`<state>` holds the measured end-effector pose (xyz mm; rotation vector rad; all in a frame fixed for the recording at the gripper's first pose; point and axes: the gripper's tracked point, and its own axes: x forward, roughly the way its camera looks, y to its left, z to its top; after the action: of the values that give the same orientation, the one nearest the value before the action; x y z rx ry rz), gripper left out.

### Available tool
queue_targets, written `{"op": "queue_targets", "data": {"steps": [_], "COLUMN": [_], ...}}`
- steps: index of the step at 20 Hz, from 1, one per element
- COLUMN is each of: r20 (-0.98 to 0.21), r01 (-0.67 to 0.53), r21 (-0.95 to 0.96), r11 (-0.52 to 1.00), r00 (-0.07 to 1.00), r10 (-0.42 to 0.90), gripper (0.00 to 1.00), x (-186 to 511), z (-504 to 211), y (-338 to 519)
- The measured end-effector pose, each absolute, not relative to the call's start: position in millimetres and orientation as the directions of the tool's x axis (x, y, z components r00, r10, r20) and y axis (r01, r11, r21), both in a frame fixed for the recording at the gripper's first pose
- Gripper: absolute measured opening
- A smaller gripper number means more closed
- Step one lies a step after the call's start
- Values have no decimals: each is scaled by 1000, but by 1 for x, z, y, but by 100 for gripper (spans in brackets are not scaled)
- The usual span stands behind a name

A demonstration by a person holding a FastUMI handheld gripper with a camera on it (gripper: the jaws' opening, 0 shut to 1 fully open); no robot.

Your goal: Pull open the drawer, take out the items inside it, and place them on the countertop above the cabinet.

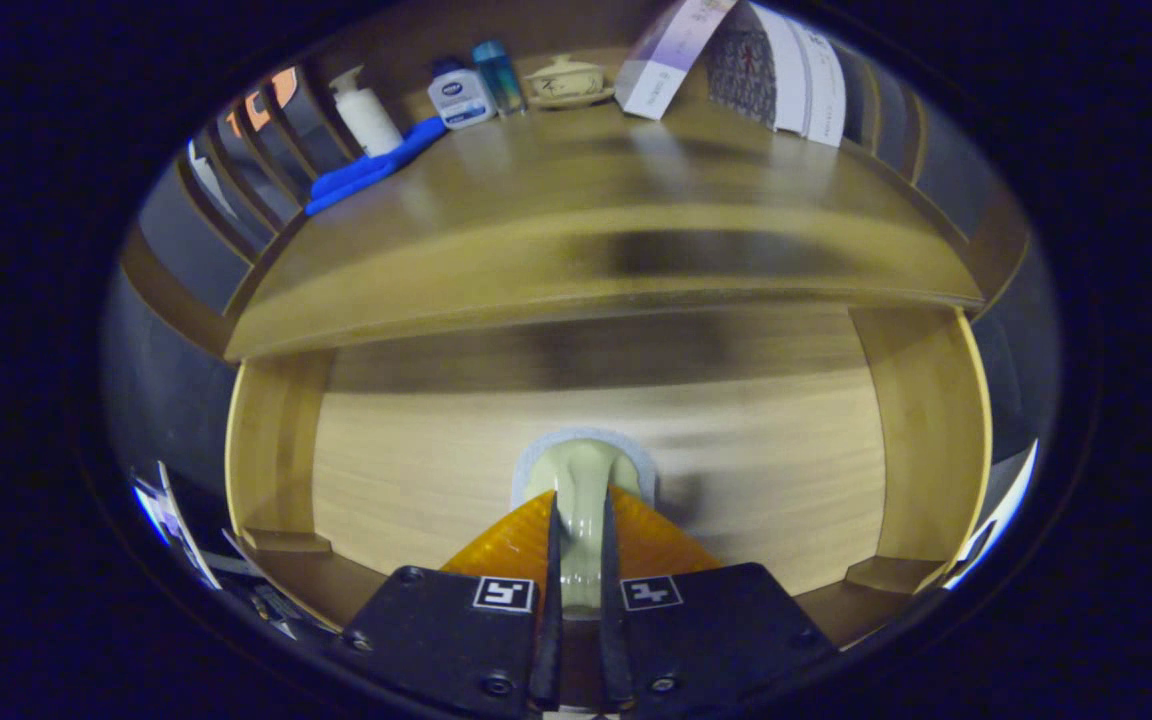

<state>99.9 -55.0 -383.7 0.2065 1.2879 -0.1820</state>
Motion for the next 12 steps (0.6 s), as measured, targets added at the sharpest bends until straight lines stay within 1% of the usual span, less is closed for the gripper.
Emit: {"op": "queue_targets", "data": {"steps": [8, 12], "r20": [-914, -885], "r01": [231, 192], "r21": [54, 52], "r11": [971, 980], "r00": [403, 463], "r10": [-45, -44], "gripper": [18, 18], "x": [115, 125], "z": [-301, -270], "y": [-68, -59]}}
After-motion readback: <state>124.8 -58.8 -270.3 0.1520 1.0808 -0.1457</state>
